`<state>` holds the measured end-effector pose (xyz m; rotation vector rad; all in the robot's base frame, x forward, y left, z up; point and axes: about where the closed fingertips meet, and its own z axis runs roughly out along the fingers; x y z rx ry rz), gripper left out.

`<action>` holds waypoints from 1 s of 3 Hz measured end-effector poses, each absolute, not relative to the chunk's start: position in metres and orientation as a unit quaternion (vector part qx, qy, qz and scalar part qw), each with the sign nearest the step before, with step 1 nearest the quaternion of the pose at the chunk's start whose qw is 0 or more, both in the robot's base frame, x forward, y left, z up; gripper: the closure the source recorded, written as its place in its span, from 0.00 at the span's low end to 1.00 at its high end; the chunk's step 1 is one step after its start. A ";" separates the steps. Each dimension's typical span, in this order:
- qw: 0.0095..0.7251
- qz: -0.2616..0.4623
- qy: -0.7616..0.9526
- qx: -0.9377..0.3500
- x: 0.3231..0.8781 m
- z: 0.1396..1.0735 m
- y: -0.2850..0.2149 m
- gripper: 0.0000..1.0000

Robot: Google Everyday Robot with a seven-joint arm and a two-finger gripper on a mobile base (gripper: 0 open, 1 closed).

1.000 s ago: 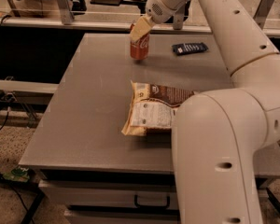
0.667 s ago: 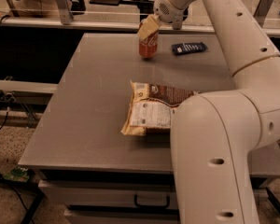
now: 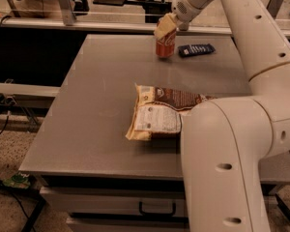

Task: Move coke can near rxbar blueberry

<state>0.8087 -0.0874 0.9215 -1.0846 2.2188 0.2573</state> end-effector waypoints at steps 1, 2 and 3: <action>0.312 0.115 0.851 -0.407 0.807 0.908 -0.094 0.85; 0.311 0.128 0.852 -0.400 0.806 0.904 -0.100 0.62; 0.312 0.130 0.852 -0.399 0.806 0.904 -0.100 0.23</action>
Offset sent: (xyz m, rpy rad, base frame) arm 0.0112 -0.0311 -0.0028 0.0761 0.0622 -0.0149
